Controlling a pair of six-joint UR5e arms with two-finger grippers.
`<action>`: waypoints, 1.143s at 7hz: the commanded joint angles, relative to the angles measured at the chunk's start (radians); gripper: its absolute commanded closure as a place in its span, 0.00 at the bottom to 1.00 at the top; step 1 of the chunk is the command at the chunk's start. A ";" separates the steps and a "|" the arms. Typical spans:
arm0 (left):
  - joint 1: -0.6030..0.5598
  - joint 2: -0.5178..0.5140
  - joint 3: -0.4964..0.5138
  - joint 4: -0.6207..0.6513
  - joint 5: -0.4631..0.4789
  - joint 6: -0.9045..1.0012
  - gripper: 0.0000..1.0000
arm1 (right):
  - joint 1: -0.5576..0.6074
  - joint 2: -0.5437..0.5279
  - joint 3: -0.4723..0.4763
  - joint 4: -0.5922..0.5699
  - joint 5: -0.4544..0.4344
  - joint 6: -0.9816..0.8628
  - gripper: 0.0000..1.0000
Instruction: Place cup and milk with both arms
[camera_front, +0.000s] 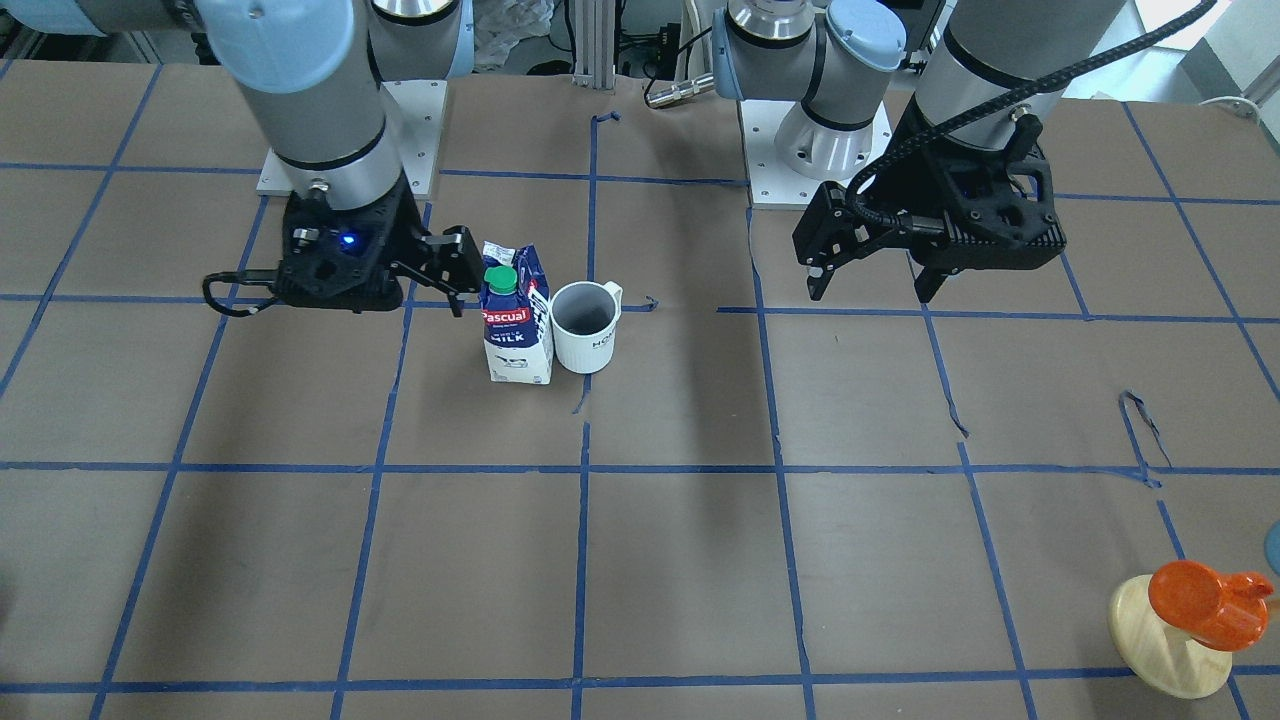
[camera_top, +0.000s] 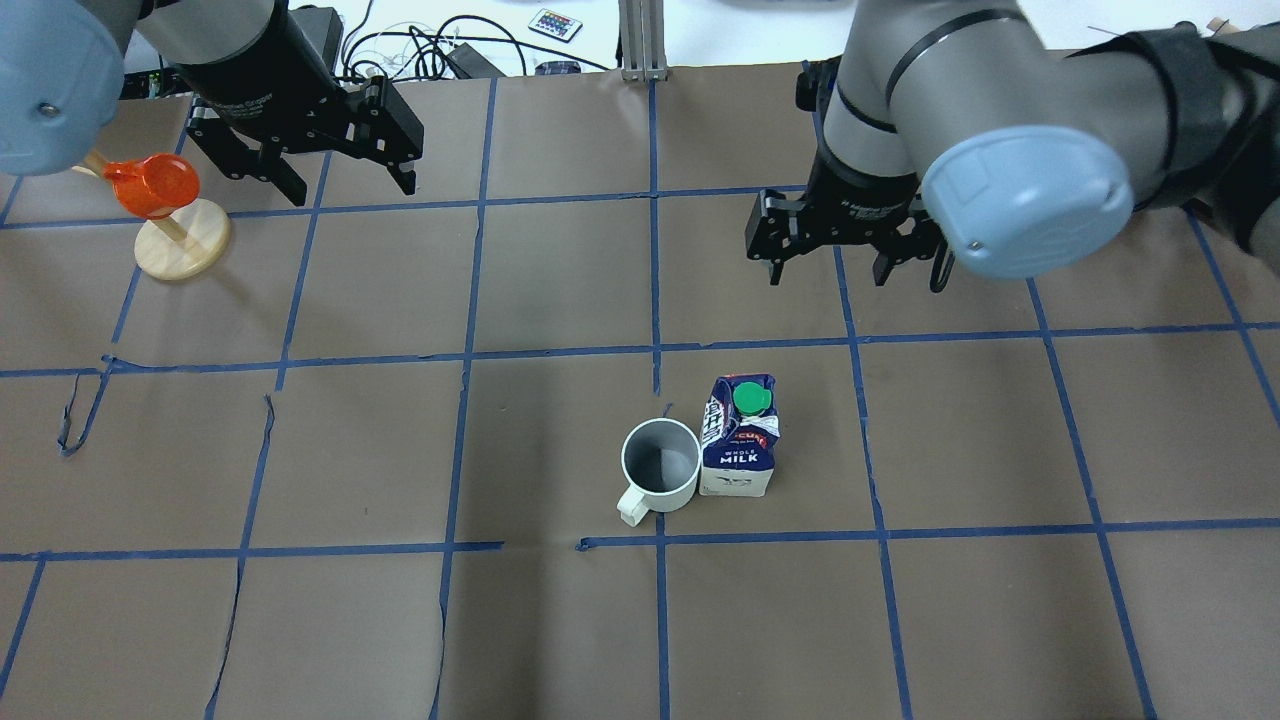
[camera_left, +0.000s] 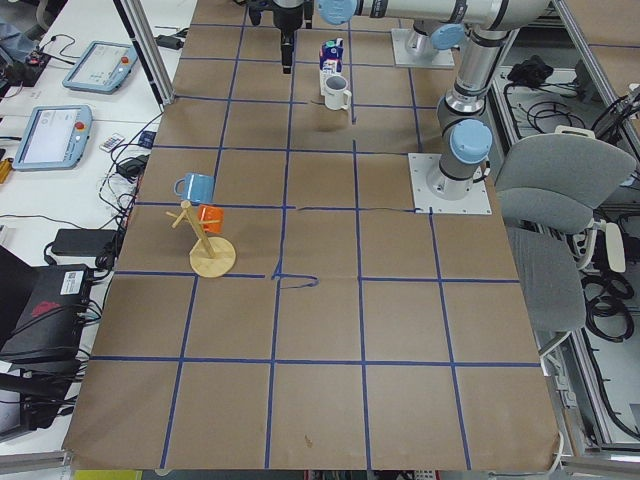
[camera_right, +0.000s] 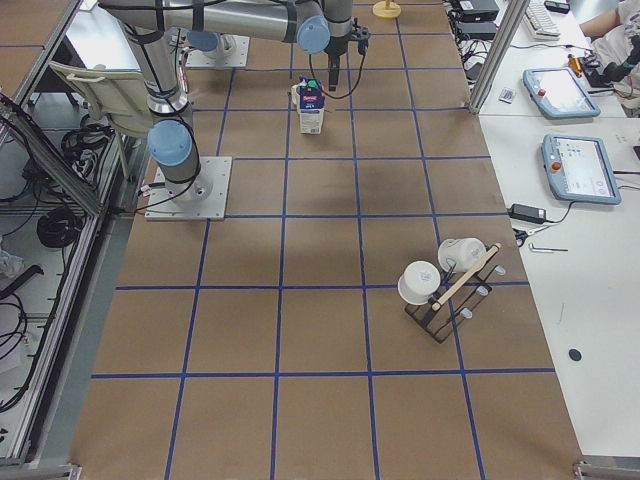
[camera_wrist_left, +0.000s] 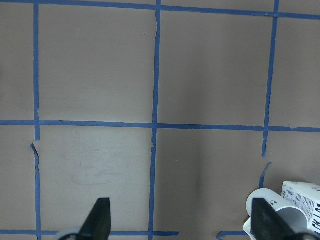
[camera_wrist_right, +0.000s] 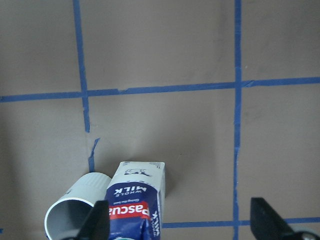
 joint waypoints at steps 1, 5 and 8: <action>0.000 0.004 -0.002 0.000 0.001 -0.002 0.00 | -0.102 -0.022 -0.092 0.136 -0.006 -0.159 0.00; 0.000 0.004 -0.002 -0.028 0.018 -0.002 0.00 | -0.141 -0.068 -0.104 0.211 -0.065 -0.230 0.00; 0.000 0.005 -0.002 -0.028 0.018 0.000 0.00 | -0.137 -0.103 -0.103 0.219 -0.054 -0.229 0.00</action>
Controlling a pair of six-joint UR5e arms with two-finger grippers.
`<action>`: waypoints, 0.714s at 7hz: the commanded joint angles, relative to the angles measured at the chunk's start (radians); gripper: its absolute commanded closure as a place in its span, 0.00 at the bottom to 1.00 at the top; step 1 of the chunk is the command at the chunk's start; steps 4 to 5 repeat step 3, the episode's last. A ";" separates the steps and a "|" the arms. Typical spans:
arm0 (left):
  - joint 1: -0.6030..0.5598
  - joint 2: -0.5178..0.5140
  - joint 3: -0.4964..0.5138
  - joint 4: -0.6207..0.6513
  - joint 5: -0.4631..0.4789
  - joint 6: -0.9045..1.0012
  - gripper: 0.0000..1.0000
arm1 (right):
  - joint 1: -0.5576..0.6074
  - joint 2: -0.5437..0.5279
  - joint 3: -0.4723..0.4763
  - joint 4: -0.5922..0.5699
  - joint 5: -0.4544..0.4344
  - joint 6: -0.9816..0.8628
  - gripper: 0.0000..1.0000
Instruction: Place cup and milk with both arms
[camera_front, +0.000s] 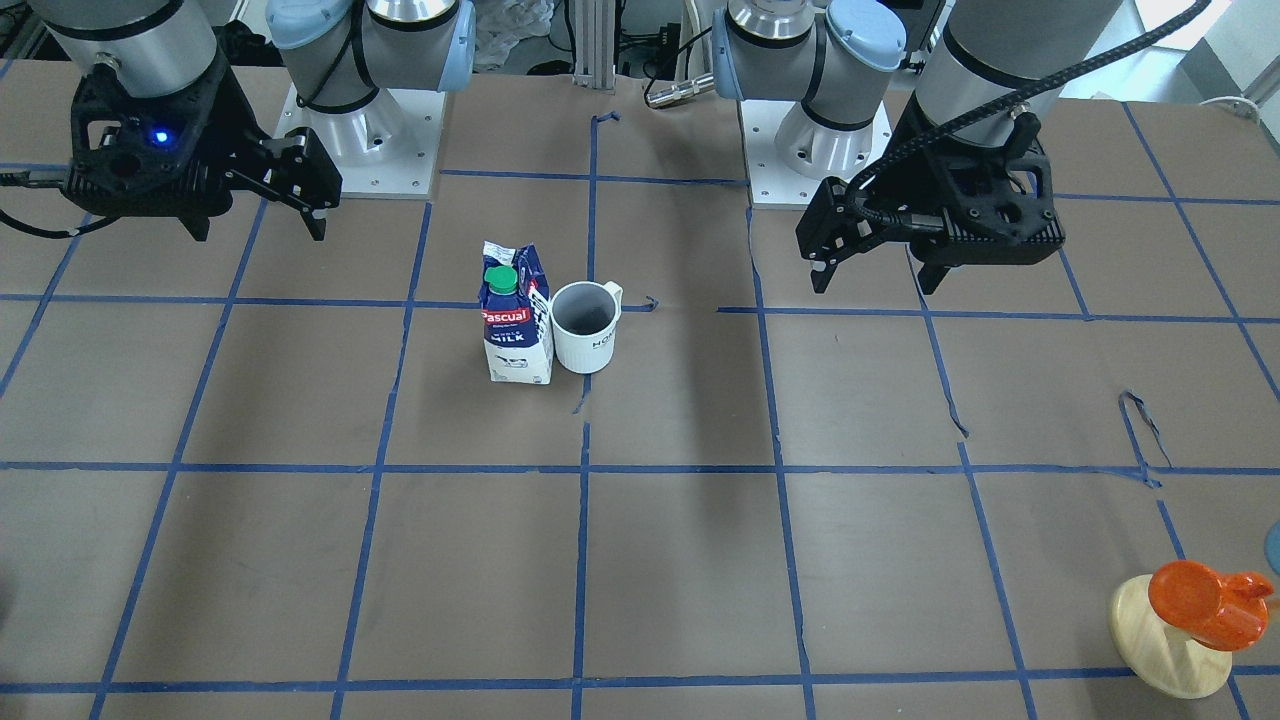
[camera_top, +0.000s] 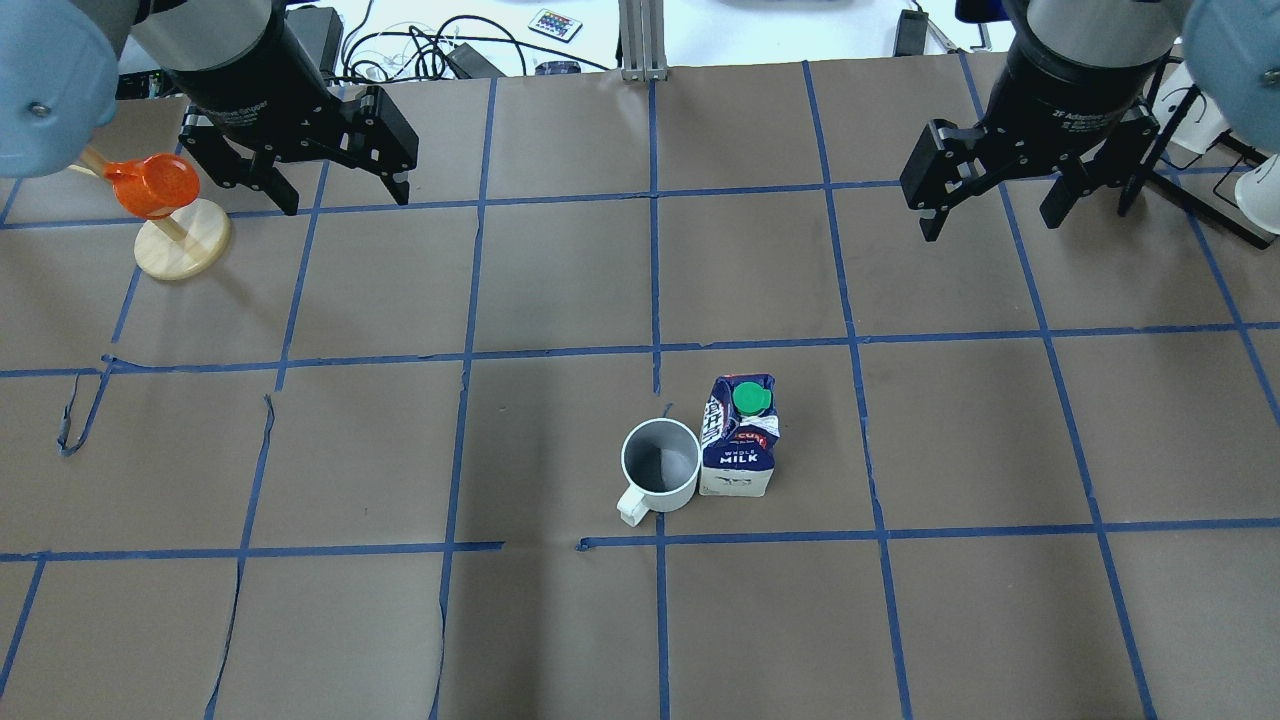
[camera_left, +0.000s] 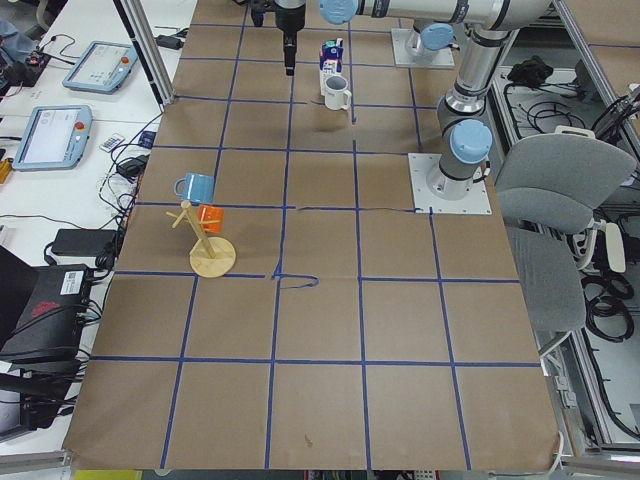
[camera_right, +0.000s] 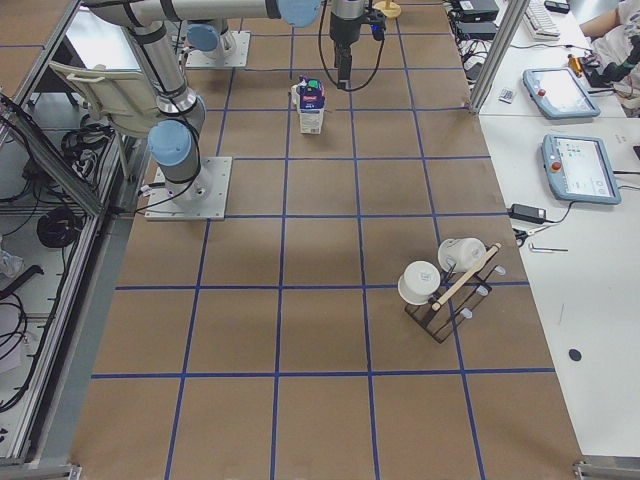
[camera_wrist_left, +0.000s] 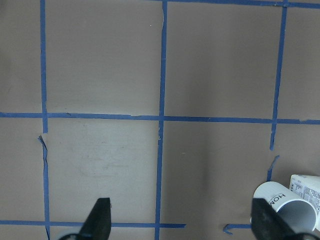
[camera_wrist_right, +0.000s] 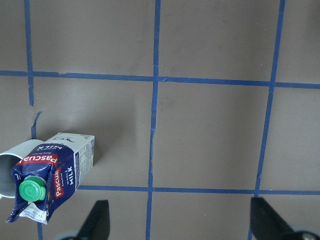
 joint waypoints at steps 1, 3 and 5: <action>0.000 0.001 0.000 0.000 0.000 0.001 0.00 | 0.001 -0.009 0.000 0.002 0.006 0.000 0.00; 0.000 0.002 0.000 0.000 0.000 0.001 0.00 | 0.001 -0.015 0.004 0.002 0.006 0.000 0.00; 0.000 0.002 0.000 0.000 0.000 0.001 0.00 | 0.001 -0.015 0.004 0.002 0.006 0.000 0.00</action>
